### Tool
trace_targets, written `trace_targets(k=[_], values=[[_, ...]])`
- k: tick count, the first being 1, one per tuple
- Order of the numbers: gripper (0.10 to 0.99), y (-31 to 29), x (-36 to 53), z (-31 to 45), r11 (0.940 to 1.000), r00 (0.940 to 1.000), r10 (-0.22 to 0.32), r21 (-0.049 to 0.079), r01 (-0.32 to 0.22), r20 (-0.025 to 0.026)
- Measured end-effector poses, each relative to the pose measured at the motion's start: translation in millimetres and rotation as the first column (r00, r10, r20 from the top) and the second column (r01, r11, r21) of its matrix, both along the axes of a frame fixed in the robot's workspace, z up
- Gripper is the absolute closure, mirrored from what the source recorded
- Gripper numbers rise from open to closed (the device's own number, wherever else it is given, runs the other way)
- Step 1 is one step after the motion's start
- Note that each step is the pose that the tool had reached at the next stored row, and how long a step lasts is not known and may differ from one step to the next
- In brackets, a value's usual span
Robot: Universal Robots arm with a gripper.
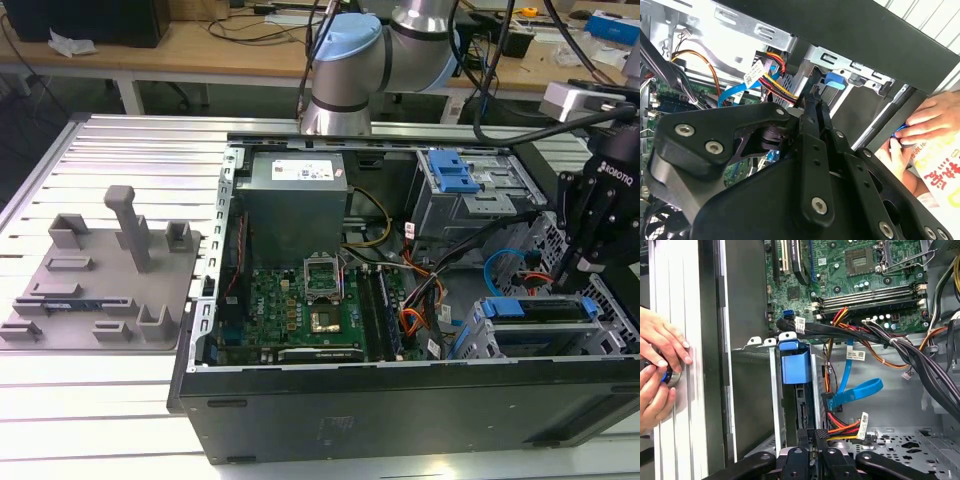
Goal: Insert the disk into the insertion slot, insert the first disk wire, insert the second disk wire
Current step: 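Insert the first disk wire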
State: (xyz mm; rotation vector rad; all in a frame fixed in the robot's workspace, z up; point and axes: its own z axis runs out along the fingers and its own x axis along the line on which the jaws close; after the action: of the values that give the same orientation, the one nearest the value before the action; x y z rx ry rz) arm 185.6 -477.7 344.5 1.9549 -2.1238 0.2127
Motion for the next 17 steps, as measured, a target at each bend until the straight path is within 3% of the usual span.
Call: trace_targets(k=[4, 8, 9, 11, 13, 14, 15, 17], values=[[0.922, 0.8, 0.1, 0.0, 1.0, 1.0, 0.0, 0.0, 0.0, -0.0002], [0.922, 7.5, -0.8, 0.0, 1.0, 1.0, -0.002, 0.0, 0.002, -0.0001], [0.922, 7.8, -3.4, 0.0, 1.0, 1.0, -0.002, 0.0, 0.002, 0.0028], [0.922, 7.8, -7.4, 0.3, 1.0, 0.9998, -0.002, 0.0, 0.002, 0.0173], [0.922, 7.7, -8.5, 0.5, 1.0, 0.9989, -0.002, 0.007, 0.002, 0.046], [0.922, 7.5, -8.5, 0.5, 0.9999, 0.9985, -0.002, 0.011, 0.002, 0.0542], [0.922, 7.1, -8.5, 0.6, 0.9999, 0.9983, -0.003, 0.014, 0.002, 0.0575], [0.922, 7.0, -8.6, 0.6, 0.9999, 0.9983, -0.003, 0.014, 0.002, 0.0575]])
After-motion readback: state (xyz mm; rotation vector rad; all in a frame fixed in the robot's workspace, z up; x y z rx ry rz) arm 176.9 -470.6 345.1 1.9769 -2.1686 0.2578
